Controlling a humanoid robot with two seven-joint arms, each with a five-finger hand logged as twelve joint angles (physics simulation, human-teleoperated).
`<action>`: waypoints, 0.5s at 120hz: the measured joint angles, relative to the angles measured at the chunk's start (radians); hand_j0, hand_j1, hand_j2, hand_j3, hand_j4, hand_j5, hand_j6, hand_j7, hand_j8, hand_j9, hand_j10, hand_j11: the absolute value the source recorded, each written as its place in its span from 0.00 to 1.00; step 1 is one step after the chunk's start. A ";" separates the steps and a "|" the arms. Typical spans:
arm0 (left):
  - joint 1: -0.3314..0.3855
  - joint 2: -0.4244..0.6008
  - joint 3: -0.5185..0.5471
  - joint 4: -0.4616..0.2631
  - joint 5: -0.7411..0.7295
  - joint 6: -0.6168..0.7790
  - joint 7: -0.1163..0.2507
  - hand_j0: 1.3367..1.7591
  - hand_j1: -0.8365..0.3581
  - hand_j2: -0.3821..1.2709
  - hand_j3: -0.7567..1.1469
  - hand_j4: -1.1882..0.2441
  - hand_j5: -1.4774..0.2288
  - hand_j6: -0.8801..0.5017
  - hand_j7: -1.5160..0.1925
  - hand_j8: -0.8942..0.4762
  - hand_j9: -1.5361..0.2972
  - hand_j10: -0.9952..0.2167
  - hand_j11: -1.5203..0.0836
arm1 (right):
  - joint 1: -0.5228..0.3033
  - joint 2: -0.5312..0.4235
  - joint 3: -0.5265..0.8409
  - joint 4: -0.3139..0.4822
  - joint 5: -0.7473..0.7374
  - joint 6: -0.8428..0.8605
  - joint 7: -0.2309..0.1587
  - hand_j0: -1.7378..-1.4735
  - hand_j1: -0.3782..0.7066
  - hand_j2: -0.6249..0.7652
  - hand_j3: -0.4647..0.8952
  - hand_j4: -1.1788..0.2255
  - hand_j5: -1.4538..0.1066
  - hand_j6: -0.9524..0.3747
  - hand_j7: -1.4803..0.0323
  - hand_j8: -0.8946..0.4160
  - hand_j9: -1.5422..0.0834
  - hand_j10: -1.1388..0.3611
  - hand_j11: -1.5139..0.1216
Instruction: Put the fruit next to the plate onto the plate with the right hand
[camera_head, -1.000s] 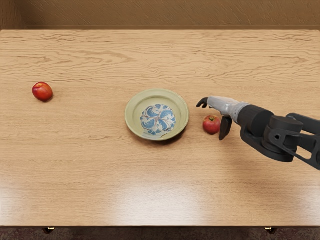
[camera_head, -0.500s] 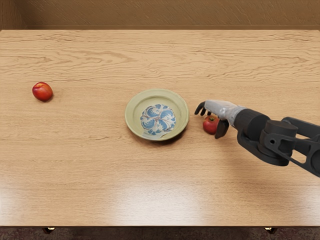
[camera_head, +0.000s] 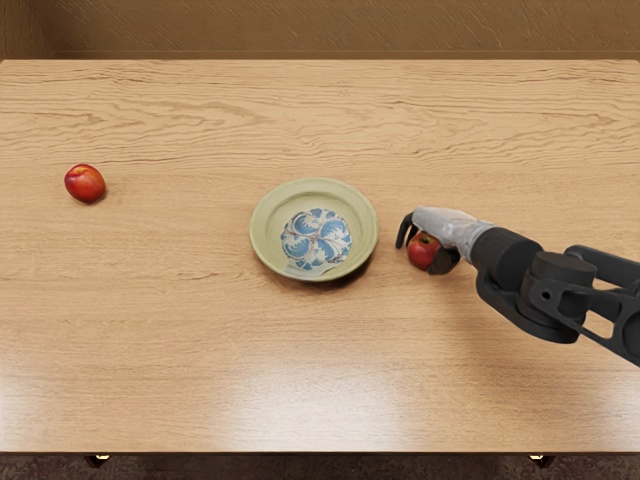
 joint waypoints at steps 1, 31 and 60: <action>0.000 0.000 0.000 0.000 0.000 0.000 0.000 0.76 0.99 0.23 0.40 0.83 0.87 0.64 0.89 0.65 0.84 0.82 0.95 | 0.000 0.000 0.000 0.000 0.000 0.000 0.000 0.33 0.59 0.44 0.34 0.45 0.47 0.39 0.50 0.41 0.50 0.44 0.47; 0.000 0.000 0.000 0.000 0.000 0.000 0.000 0.76 0.99 0.23 0.40 0.83 0.87 0.64 0.89 0.65 0.84 0.82 0.95 | -0.002 0.000 0.002 -0.001 0.002 0.000 0.000 0.36 0.58 0.40 0.34 0.42 0.43 0.40 0.47 0.44 0.45 0.46 0.43; 0.000 0.000 0.000 0.000 0.000 0.000 0.000 0.76 0.99 0.23 0.40 0.83 0.87 0.64 0.89 0.65 0.84 0.82 0.95 | -0.001 0.001 0.020 -0.005 0.007 0.001 0.000 0.33 0.57 0.55 0.34 0.40 0.41 0.34 0.45 0.38 0.44 0.41 0.42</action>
